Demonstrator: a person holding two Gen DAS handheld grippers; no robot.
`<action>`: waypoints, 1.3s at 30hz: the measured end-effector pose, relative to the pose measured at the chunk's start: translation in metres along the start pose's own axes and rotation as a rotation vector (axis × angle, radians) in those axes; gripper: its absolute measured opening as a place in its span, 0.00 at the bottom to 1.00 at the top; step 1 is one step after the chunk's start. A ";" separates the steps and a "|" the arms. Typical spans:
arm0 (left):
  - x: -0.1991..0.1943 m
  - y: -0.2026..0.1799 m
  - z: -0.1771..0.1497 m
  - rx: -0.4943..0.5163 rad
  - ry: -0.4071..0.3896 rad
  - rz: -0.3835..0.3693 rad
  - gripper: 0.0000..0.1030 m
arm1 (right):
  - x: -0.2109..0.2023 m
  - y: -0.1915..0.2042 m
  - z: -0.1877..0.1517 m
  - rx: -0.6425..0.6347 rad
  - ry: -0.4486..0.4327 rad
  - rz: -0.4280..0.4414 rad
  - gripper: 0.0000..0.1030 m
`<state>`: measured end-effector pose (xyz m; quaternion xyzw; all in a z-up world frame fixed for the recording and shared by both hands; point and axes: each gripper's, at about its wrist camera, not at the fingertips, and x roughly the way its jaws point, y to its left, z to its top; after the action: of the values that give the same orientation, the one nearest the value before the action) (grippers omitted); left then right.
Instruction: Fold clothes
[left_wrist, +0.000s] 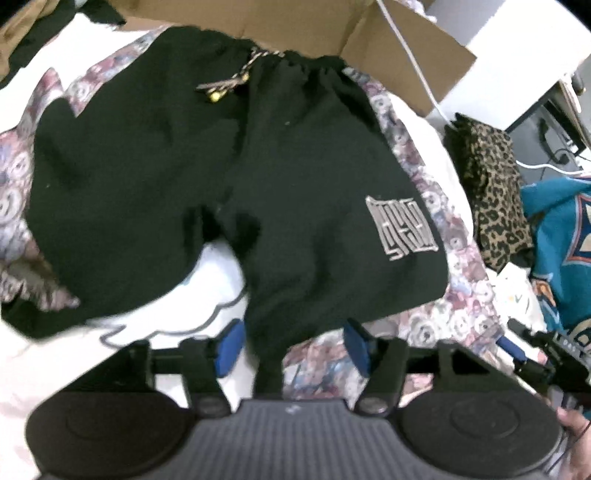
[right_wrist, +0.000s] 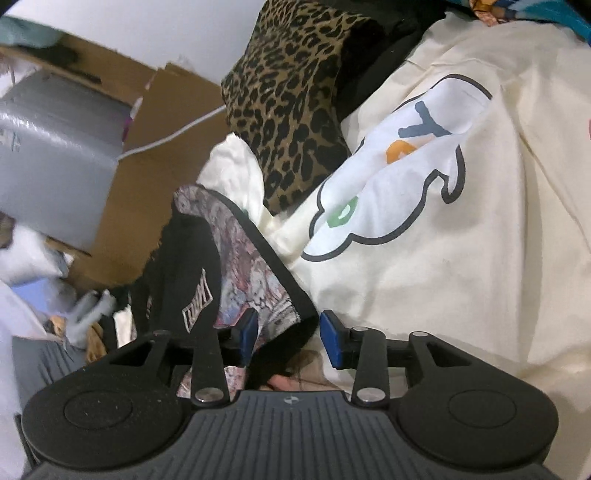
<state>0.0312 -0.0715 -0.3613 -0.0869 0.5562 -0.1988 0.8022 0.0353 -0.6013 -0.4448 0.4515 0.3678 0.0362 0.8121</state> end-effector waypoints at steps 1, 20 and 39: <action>0.001 0.003 -0.003 0.000 0.011 -0.005 0.62 | 0.002 0.000 0.000 0.002 0.000 0.000 0.46; 0.018 0.043 -0.045 -0.197 0.084 -0.194 0.02 | 0.022 0.003 -0.007 0.051 -0.017 0.043 0.02; 0.004 0.028 -0.046 -0.287 0.153 -0.447 0.03 | -0.038 0.046 0.031 -0.053 -0.162 -0.045 0.00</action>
<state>-0.0044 -0.0444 -0.3915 -0.3049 0.6049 -0.2959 0.6735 0.0399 -0.6107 -0.3786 0.4231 0.3099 -0.0088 0.8514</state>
